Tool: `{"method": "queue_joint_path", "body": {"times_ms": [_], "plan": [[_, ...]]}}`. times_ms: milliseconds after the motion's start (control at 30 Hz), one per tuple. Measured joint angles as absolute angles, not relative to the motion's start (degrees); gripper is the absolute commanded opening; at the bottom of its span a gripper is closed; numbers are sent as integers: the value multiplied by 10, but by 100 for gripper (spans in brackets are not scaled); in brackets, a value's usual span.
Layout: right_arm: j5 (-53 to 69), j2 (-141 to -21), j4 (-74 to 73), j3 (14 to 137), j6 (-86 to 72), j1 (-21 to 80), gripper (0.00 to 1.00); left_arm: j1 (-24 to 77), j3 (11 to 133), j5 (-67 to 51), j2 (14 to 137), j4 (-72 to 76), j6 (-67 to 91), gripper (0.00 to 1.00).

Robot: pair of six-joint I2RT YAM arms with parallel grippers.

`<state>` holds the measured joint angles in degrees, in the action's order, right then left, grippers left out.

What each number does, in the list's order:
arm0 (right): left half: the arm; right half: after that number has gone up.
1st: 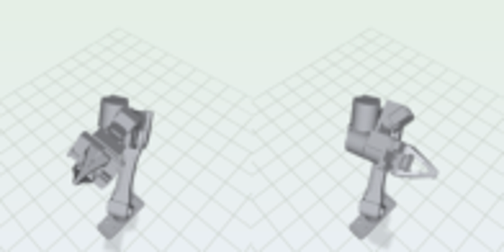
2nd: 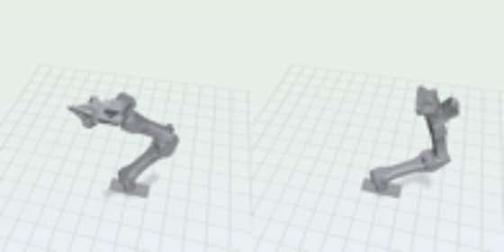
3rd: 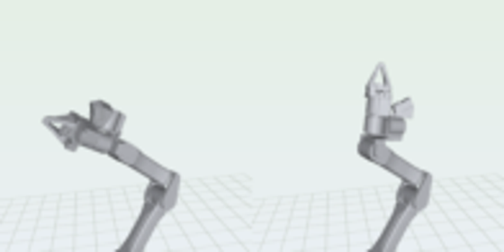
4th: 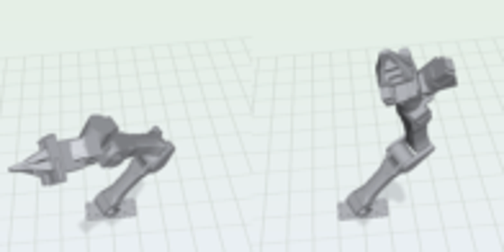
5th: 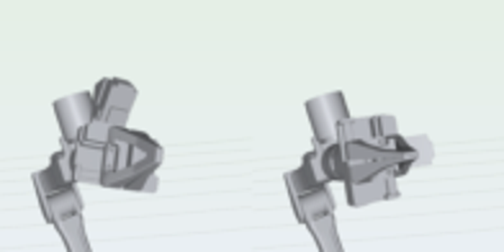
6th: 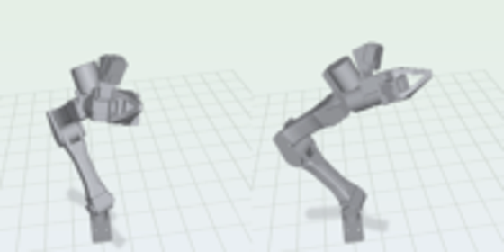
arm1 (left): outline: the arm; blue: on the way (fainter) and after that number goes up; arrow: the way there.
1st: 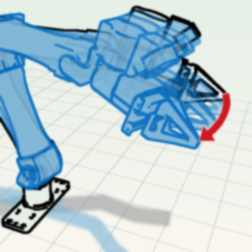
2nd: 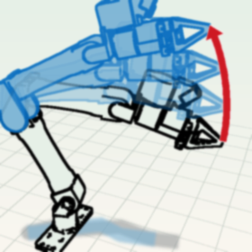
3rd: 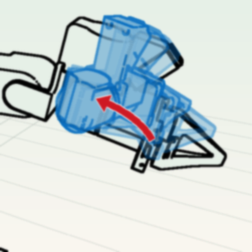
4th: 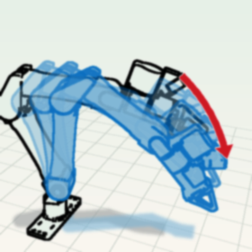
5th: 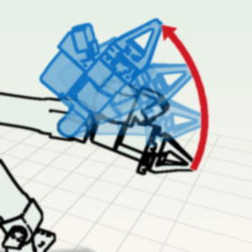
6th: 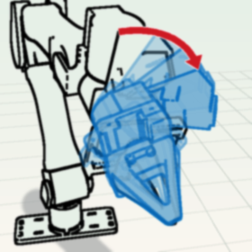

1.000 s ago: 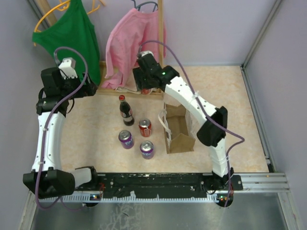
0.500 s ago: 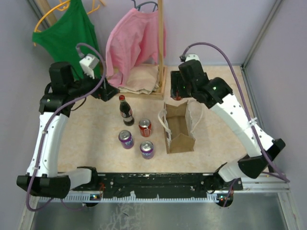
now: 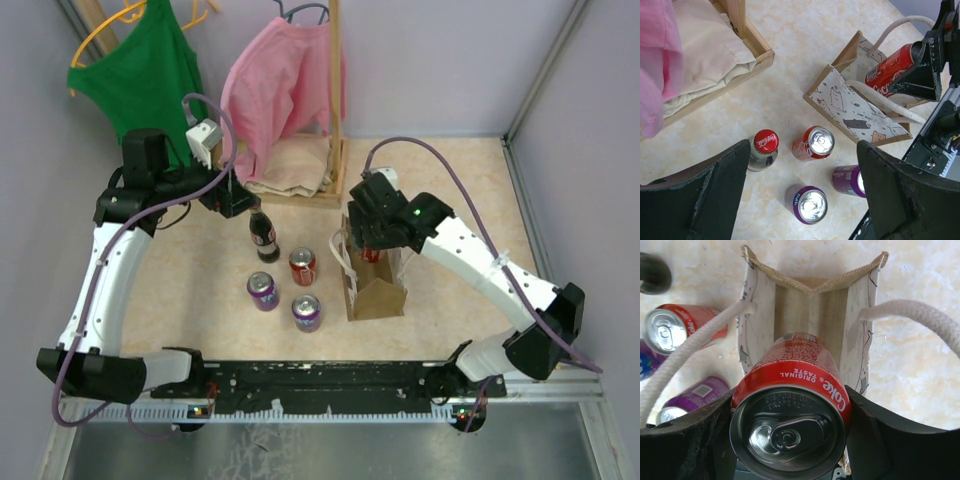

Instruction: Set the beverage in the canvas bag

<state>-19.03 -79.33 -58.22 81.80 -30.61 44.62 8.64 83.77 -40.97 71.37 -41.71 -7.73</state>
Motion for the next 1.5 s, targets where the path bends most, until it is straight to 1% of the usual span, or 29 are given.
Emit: {"method": "queue_joint_path", "body": {"times_ms": [133, 533, 1067, 1400, 1433, 1500], "plan": [[-197, -793, -563, 794, -308, 446, 0, 87, 838, -409, 719, -417, -78, 92], [-198, -808, -441, 701, -311, 438, 0, 88, 848, -407, 725, -416, -80, 93], [-189, -858, -319, 644, -305, 412, 0, 88, 863, -405, 739, -416, -89, 93], [-187, -916, -278, 642, -292, 411, 0, 88, 866, -405, 745, -417, -89, 93], [-187, -921, -276, 642, -292, 411, 4, 89, 866, -405, 745, -417, -89, 93], [-187, -926, -274, 641, -291, 410, 16, 89, 866, -405, 745, -417, -89, 93]]}}
